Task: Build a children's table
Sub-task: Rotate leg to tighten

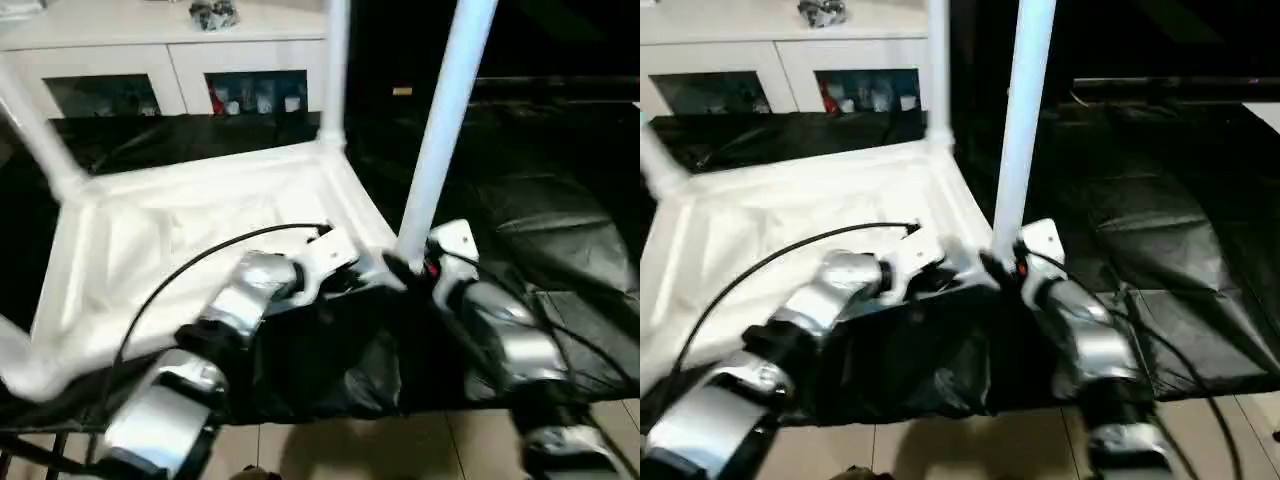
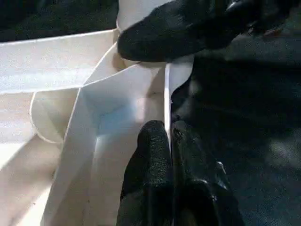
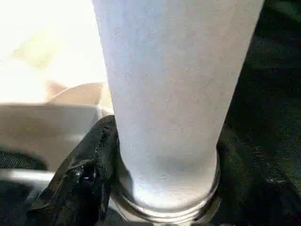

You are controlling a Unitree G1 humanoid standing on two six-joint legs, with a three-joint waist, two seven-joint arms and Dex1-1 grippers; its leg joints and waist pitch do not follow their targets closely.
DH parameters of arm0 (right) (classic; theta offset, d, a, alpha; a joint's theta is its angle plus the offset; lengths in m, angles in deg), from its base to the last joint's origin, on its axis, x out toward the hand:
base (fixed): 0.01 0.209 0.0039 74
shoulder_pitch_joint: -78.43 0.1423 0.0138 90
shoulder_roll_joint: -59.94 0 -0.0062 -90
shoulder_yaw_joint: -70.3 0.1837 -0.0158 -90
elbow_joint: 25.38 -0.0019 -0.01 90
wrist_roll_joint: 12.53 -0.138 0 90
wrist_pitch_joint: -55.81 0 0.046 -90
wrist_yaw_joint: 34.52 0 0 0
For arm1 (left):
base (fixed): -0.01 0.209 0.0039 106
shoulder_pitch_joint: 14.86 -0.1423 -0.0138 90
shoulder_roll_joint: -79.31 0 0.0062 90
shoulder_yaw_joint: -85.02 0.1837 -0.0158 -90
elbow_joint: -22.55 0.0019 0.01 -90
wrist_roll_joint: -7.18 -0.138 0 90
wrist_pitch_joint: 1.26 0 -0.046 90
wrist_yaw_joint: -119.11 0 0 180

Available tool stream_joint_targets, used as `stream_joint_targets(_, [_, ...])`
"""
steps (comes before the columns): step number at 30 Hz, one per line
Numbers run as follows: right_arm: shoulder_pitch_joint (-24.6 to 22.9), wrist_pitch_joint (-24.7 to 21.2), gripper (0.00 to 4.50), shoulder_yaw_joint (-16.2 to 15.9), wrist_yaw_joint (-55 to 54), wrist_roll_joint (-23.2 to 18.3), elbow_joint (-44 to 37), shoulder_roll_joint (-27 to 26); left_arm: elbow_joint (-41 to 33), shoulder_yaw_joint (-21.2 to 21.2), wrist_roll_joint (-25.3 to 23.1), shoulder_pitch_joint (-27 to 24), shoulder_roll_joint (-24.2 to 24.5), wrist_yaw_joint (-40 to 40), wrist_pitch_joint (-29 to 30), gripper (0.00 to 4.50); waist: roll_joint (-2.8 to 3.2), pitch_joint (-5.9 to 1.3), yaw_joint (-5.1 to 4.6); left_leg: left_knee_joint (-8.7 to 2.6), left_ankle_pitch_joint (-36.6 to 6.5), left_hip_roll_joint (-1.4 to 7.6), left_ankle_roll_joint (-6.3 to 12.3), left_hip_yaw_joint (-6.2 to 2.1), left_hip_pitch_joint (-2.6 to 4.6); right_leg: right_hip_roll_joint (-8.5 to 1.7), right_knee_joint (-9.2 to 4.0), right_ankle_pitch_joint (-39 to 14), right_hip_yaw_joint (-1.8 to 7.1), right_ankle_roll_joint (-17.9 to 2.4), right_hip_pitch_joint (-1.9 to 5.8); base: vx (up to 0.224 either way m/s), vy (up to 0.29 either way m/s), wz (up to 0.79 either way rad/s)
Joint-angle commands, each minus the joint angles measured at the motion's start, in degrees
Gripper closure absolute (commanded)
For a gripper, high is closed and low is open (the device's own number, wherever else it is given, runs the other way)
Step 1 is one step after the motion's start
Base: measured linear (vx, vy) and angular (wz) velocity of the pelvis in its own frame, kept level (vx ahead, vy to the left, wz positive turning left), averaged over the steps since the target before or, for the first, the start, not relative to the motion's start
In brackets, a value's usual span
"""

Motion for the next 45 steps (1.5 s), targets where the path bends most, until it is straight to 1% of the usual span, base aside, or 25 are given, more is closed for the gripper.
stream_joint_targets(1, [0.5, 0.3, 1.84, -5.4, 0.3, 0.8, 1.3, -5.0, -0.8, 1.6, 0.3, 1.6, -4.9, -2.0, -1.2, 4.5, -0.94, -3.31, -0.01, -4.39, -14.1, 4.04, 1.4, -2.6, 1.19, -4.82, -4.8, -15.4, 2.86, -11.1, 1.61, 0.0, 0.0, 0.0])
stream_joint_targets(2, [0.5, 0.7, 1.84, -5.4, 0.8, 0.5, 1.1, -5.3, -1.1, 2.0, 0.0, 1.5, -4.8, -1.7, -1.9, 4.5, -0.84, -3.36, 0.05, -4.32, -13.5, 4.08, 2.04, -2.54, 1.17, -4.81, -4.71, -14.0, 2.89, -11.3, 1.62, 0.0, 0.0, 0.0])
stream_joint_targets(3, [0.5, 0.8, 1.49, -5.4, 0.8, 0.5, 1.1, -5.3, -1.2, 2.1, -0.1, 1.5, -4.8, -1.7, -2.0, 4.5, -0.82, -3.37, 0.05, -4.31, -13.4, 4.07, 2.26, -2.52, 1.16, -4.76, -4.65, -13.5, 2.86, -11.4, 1.67, 0.0, 0.0, 0.0])
stream_joint_targets(4, [0.3, 0.5, 1.28, -5.0, 2.0, -0.5, 0.8, -5.2, -1.4, 2.1, 0.1, 1.4, -4.5, -1.2, -2.0, 4.5, -0.78, -3.34, 0.06, -4.3, -13.4, 4.1, 2.56, -2.48, 1.18, -4.76, -4.62, -13.0, 2.87, -11.7, 1.68, 0.0, 0.0, 0.0])
stream_joint_targets(5, [0.2, 0.4, 1.11, -4.8, 3.1, -1.1, 0.5, -4.7, -1.5, 2.1, 0.0, 1.2, -4.0, -0.8, -2.3, 4.5, -0.75, -3.26, 0.04, -4.35, -13.8, 4.12, 2.64, -2.48, 1.17, -4.79, -4.67, -13.3, 2.86, -11.8, 1.69, 0.0, 0.0, 0.0])
stream_joint_targets(7, [0.0, 0.8, 1.04, -4.5, 5.2, -1.3, 0.0, -3.3, -1.6, 2.0, -0.1, 0.9, -2.8, 0.0, -2.9, 4.5, -0.72, -3.24, 0.01, -4.38, -14.8, 4.17, 2.47, -2.5, 1.27, -4.82, -4.81, -14.5, 2.87, -11.6, 1.67, 0.0, 0.0, 0.0])
stream_joint_targets(8, [-0.1, 1.5, 0.78, -4.6, 7.0, -1.3, -0.3, -1.8, -1.9, 2.0, 0.1, 0.6, -1.6, 1.3, -3.6, 4.5, -0.74, -3.24, 0.01, -4.37, -15.0, 4.15, 2.41, -2.51, 1.25, -4.81, -4.84, -14.7, 2.86, -11.6, 1.71, 0.0, 0.0, 0.0])
stream_joint_targets(9, [-0.2, 1.6, 0.78, -4.6, 7.1, -1.3, -0.3, -1.7, -1.9, 2.0, 0.2, 0.5, -1.5, 1.4, -3.7, 4.5, -0.98, -3.25, 0.03, -4.38, -14.9, 4.17, 2.49, -2.51, 1.21, -4.84, -4.86, -14.6, 2.87, -11.5, 1.78, 0.0, 0.0, 0.0])
stream_joint_targets(10, [-0.5, 2.8, 0.78, -4.7, 10.2, -1.7, -0.8, 0.3, -2.7, 2.1, 0.6, -0.1, 0.0, 3.7, -4.8, 4.5, -0.87, -3.34, 0.12, -4.3, -14.4, 4.2, 2.68, -2.52, 1.14, -4.9, -4.65, -13.7, 2.91, -11.7, 1.87, 0.0, 0.0, 0.0])
stream_joint_targets(12, [-0.6, 3.1, 0.78, -4.8, 11.5, -1.9, -1.1, 1.1, -3.0, 2.2, 0.7, -0.4, 0.6, 4.8, -5.1, 4.5, -0.87, -3.38, 0.16, -4.19, -13.3, 4.24, 3.33, -2.44, 1.06, -4.93, -4.48, -11.9, 2.92, -12.1, 1.92, 0.0, 0.0, 0.0])
stream_joint_targets(13, [-1.0, 4.1, 0.78, -5.2, 15.4, -2.4, -1.7, 3.2, -3.9, 2.5, 0.9, -1.1, 2.3, 7.3, -5.9, 4.5, -0.95, -3.47, 0.26, -4.1, -12.5, 4.22, 3.78, -2.5, 0.92, -4.99, -4.31, -10.6, 2.8, -12.5, 2.25, 0.0, 0.0, 0.0])
stream_joint_targets(15, [-1.4, 5.4, 0.78, -6.2, 19.9, -2.4, -2.1, 5.7, -4.5, 2.7, 1.2, -1.7, 3.9, 9.8, -6.9, 4.5, -0.88, -3.52, 0.35, -3.8, -10.8, 4.24, 5.28, -2.24, 0.83, -4.87, -3.96, -7.5, 2.82, -13.5, 2.11, 0.0, 0.0, 0.0])
stream_joint_targets(16, [-1.4, 5.4, 0.78, -6.2, 19.9, -2.4, -2.1, 5.7, -4.5, 2.7, 1.2, -1.7, 3.9, 9.8, -6.9, 4.5, -0.88, -3.52, 0.35, -3.8, -10.8, 4.24, 5.28, -2.24, 0.83, -4.87, -3.96, -7.5, 2.82, -13.5, 2.11, 0.0, 0.0, 0.0])
stream_joint_targets(17, [-1.9, 6.1, 0.78, -7.4, 25.0, -2.4, -2.8, 8.2, -5.2, 2.5, 2.0, -2.3, 5.2, 12.7, -7.3, 4.5, -0.89, -3.55, 0.41, -3.76, -10.2, 4.27, 5.71, -2.26, 0.8, -4.84, -3.82, -7.1, 2.66, -14.1, 2.21, 0.0, 0.0, 0.0])
stream_joint_targets(19, [-2.4, 6.2, 0.78, -8.6, 30.0, -2.8, -3.6, 10.2, -5.8, 2.5, 2.7, -2.7, 6.4, 15.4, -7.7, 4.5, -0.96, -3.42, 0.76, -3.7, -10.5, 4.38, 6.07, -2.14, 0.84, -4.74, -3.92, -7.9, 2.58, -14.2, 2.25, 0.0, 0.0, 0.0])
stream_joint_targets(20, [-2.6, 6.3, 0.78, -8.9, 32.0, -3.0, -3.8, 10.8, -6.0, 2.5, 2.8, -2.8, 6.9, 16.3, -7.8, 4.5, -0.81, -3.4, 0.83, -3.75, -10.7, 4.51, 6.04, -2.13, 0.8, -4.73, -3.77, -8.2, 2.61, -14.2, 2.18, 0.0, 0.0, 0.0])
stream_joint_targets(23, [-2.6, 6.0, 0.78, -9.8, 37.5, -4.4, -4.4, 12.6, -6.9, 2.7, 3.8, -3.1, 8.2, 19.4, -8.1, 4.5, -0.76, -3.34, 1.32, -3.92, -12.2, 4.72, 5.16, -2.11, 1.11, -4.74, -3.86, -10.1, 2.67, -14.3, 1.87, 0.0, 0.0, 0.0])
stream_joint_targets(26, [-2.4, 4.9, 0.78, -11.1, 42.1, -5.5, -5.2, 14.0, -7.8, 3.4, 4.5, -3.6, 10.1, 23.2, -8.6, 4.5, -0.77, -3.33, 1.66, -3.98, -12.5, 4.74, 4.58, -2.15, 1.15, -4.81, -3.88, -10.8, 2.7, -14.2, 1.86, 0.0, 0.0, 0.0])
stream_joint_targets(28, [-2.4, 4.7, 1.03, -11.5, 43.7, -5.9, -5.4, 14.4, -8.1, 3.5, 4.7, -3.7, 10.7, 24.6, -8.6, 4.5, -0.78, -3.38, 1.7, -3.98, -12.2, 4.71, 4.51, -2.13, 1.12, -4.73, -3.7, -10.1, 2.68, -14.3, 1.86, 0.0, 0.0, 0.0])
stream_joint_targets(32, [-3.0, 2.8, 1.33, -12.4, 46.8, -7.0, -7.0, 14.9, -8.3, 3.7, 4.9, -3.8, 11.7, 26.5, -9.2, 4.5, -0.8, -3.46, 1.84, -3.87, -11.2, 4.69, 4.75, -2.1, 1.1, -4.78, -3.55, -8.7, 2.69, -14.7, 1.9, 0.0, 0.0, 0.0])
stream_joint_targets(36, [-3.5, 2.7, 1.56, -12.9, 48.1, -7.1, -7.6, 15.2, -8.4, 3.8, 5.1, -3.9, 12.1, 27.4, -9.2, 4.5, -0.77, -3.49, 2.06, -3.85, -11.2, 4.69, 4.55, -2.07, 1.18, -4.82, -3.55, -8.8, 2.69, -14.6, 1.82, 0.0, 0.0, 0.0])
stream_joint_targets(37, [-3.5, 2.7, 1.75, -12.9, 48.1, -7.1, -7.6, 15.2, -8.4, 3.8, 5.1, -3.9, 12.1, 27.4, -9.2, 4.5, -0.73, -3.49, 2.21, -3.88, -11.3, 4.73, 4.39, -2.11, 1.2, -4.85, -3.58, -9.2, 2.69, -14.5, 1.83, 0.0, 0.0, 0.0])
stream_joint_targets(41, [-4.4, 2.1, 1.87, -13.2, 48.4, -7.5, -8.8, 15.3, -8.5, 3.6, 5.4, -4.0, 12.2, 27.6, -8.7, 4.5, -0.68, -3.52, 2.46, -3.97, -11.4, 4.79, 4.01, -2.15, 1.25, -4.84, -3.51, -8.8, 2.71, -14.4, 1.83, 0.0, 0.0, 0.0])
stream_joint_targets(43, [-4.6, -0.5, 1.89, -12.2, 43.4, -6.7, -8.6, 13.9, -7.4, 2.6, 5.3, -3.2, 10.8, 24.3, -7.2, 4.5, -0.65, -3.46, 2.46, -3.99, -11.5, 4.73, 3.84, -2.12, 1.29, -4.76, -3.56, -9.1, 2.71, -14.4, 1.77, 0.0, 0.0, 0.0])
stream_joint_targets(45, [-3.9, -0.5, 1.89, -11.3, 35.2, -3.6, -6.0, 11.8, -5.6, 2.2, 3.5, -2.0, 9.4, 18.8, -5.9, 4.5, -0.61, -3.16, 2.21, -4.27, -13.6, 4.65, 2.45, -2.19, 1.49, -4.77, -3.99, -12.8, 2.76, -13.8, 1.45, 0.0, 0.0, 0.0])
